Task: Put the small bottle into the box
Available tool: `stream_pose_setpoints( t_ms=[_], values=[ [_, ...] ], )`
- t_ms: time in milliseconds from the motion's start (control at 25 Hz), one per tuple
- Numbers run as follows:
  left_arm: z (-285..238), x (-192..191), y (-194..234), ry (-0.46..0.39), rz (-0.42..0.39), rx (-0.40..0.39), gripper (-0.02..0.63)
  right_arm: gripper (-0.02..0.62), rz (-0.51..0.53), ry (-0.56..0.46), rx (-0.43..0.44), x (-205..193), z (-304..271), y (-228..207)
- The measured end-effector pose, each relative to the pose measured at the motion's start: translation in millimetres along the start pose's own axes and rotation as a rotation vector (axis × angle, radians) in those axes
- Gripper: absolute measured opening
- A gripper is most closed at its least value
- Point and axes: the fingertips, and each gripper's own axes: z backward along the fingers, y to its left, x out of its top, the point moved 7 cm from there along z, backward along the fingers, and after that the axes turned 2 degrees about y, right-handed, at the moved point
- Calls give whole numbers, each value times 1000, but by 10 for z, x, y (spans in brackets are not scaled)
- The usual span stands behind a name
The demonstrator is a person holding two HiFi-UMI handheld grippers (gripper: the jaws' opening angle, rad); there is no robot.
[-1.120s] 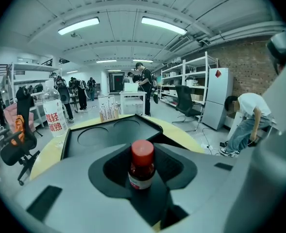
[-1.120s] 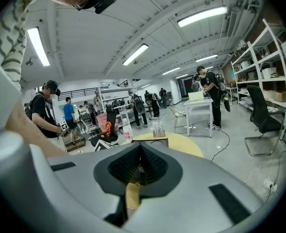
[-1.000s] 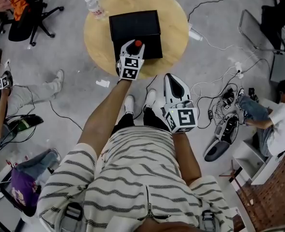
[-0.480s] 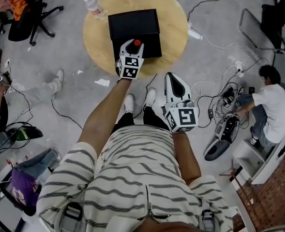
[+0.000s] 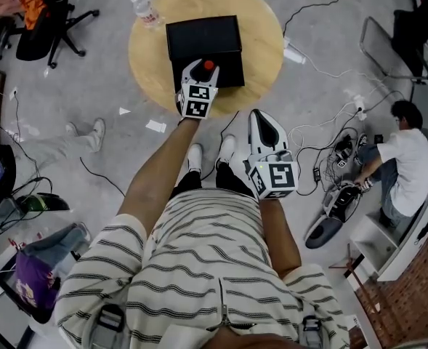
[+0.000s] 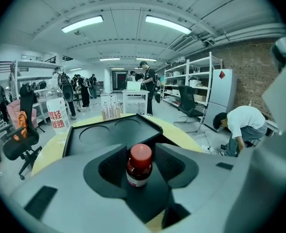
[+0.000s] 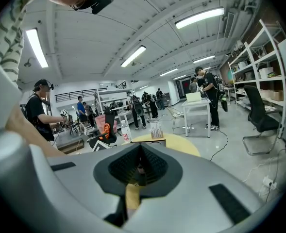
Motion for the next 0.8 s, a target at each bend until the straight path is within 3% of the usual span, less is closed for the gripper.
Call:
stream_pose_setpoints(
  t_ms=[400,600,800],
  values=[
    [307,193,-87,-45,10,-15,179,18,23,-19,27,36,55,151],
    [536,276,-62,-86,92,-7,179,18,26,-31,32,78,93,259],
    [689,379,-71,-108,109,-22,175,18,32,-47,36,118,106,324]
  ],
)
